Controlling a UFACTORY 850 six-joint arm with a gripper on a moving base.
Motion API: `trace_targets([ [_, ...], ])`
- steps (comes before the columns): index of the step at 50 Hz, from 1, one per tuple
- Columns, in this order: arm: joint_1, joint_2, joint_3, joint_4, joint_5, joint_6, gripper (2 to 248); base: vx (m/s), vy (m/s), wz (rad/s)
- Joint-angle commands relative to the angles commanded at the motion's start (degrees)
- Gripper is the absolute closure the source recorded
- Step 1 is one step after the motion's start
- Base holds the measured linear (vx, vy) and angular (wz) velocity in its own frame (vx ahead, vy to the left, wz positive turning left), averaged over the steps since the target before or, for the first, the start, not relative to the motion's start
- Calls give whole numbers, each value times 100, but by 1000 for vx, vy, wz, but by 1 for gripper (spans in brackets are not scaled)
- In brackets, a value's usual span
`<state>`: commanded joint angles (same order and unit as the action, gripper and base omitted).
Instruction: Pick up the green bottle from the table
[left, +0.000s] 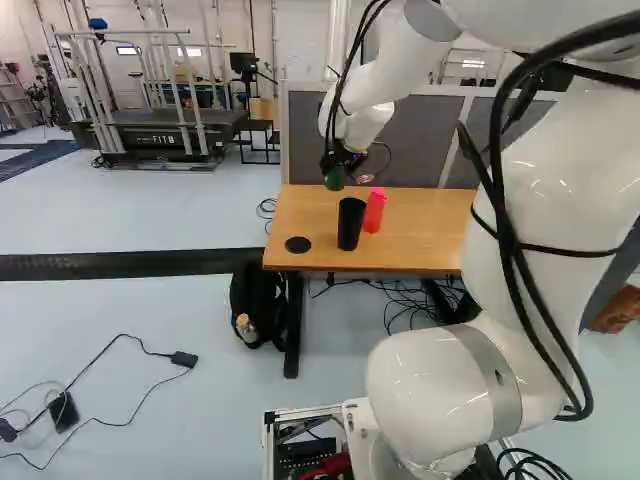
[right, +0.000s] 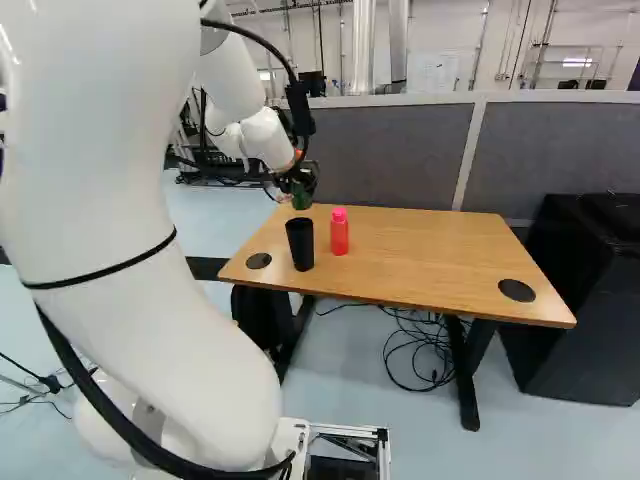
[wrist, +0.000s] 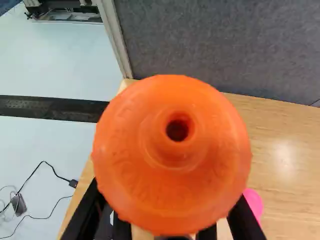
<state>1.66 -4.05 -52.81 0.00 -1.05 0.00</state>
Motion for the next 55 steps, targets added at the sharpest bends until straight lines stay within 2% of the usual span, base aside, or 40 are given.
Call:
trace_targets([
  [27,94,1143,769,0,0,0,129,0,0,0],
  [55,331,2379,1503,0,0,0,129,0,0,0],
])
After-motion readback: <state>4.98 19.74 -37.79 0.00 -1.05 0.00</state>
